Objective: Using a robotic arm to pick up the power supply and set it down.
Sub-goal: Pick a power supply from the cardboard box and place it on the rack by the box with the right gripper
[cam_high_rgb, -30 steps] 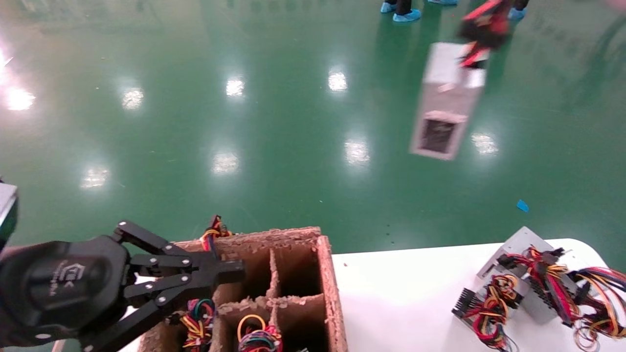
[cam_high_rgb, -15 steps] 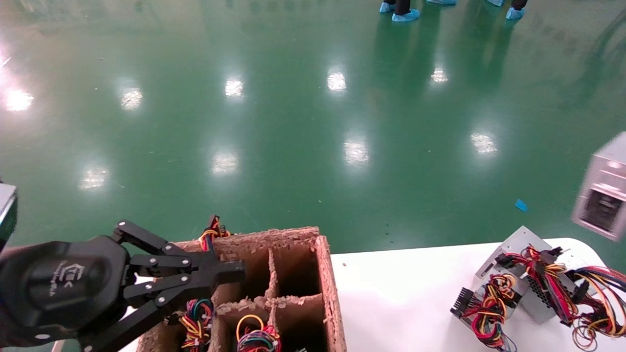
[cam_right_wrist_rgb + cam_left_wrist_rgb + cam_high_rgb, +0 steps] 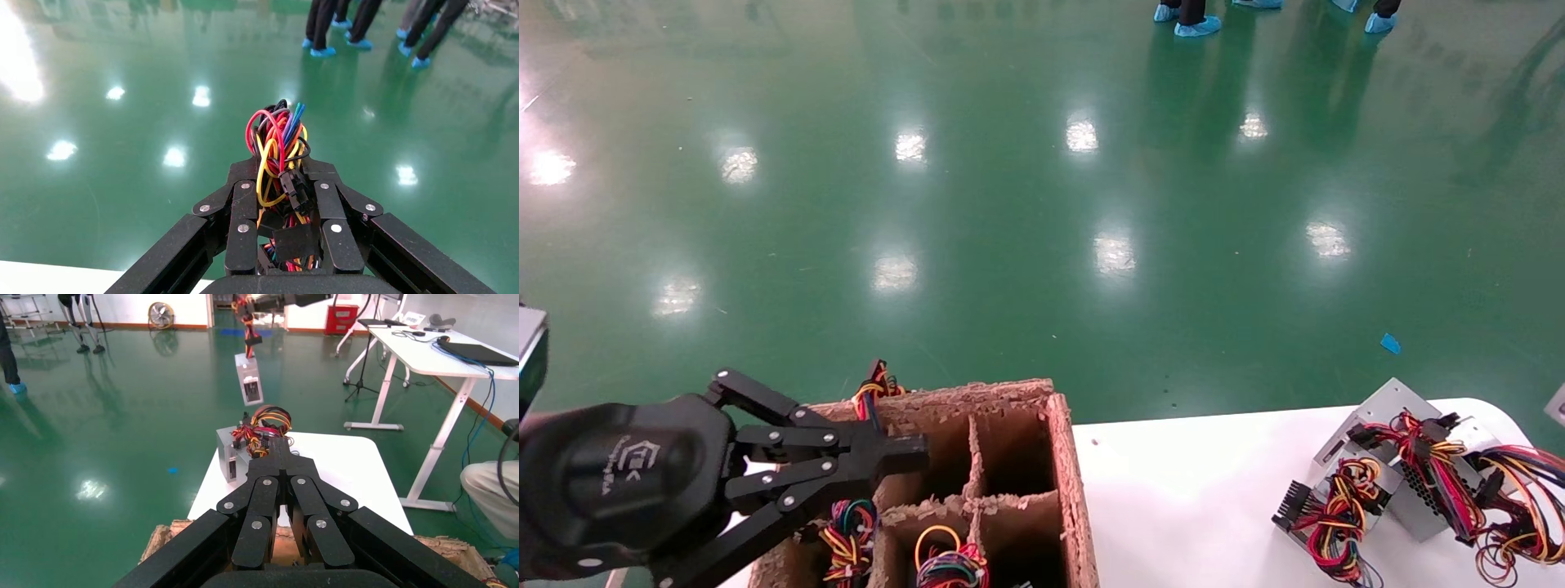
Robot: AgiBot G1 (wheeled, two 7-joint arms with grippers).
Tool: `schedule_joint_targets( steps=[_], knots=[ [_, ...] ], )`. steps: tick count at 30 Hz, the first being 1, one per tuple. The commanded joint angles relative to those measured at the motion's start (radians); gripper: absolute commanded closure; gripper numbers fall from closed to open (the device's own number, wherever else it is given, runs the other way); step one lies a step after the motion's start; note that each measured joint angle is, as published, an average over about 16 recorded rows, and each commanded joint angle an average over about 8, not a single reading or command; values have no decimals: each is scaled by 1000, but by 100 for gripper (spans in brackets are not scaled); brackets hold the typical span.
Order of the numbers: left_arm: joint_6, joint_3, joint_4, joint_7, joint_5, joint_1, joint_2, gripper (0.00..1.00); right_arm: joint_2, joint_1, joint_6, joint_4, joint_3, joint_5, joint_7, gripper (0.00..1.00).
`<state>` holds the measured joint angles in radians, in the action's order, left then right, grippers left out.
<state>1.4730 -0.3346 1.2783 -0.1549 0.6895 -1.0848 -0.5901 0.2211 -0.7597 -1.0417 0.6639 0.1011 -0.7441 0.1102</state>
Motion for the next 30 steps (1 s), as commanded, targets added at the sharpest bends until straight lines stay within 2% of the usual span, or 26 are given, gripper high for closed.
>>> schedule_joint_targets(
  steps=[1, 11, 21, 30],
  knots=[
    [0, 0, 0, 0, 0, 0, 0, 100, 6, 27, 9, -13, 9, 2, -12, 100],
    [0, 0, 0, 0, 0, 0, 0, 100, 76, 89, 86, 9, 5, -16, -39, 100],
    [0, -1, 0, 0, 0, 0, 0, 100, 163, 94, 148, 20, -13, -33, -67, 100],
    [0, -1, 0, 0, 0, 0, 0, 100, 215, 100, 148, -29, -38, -46, -71, 100]
  ],
)
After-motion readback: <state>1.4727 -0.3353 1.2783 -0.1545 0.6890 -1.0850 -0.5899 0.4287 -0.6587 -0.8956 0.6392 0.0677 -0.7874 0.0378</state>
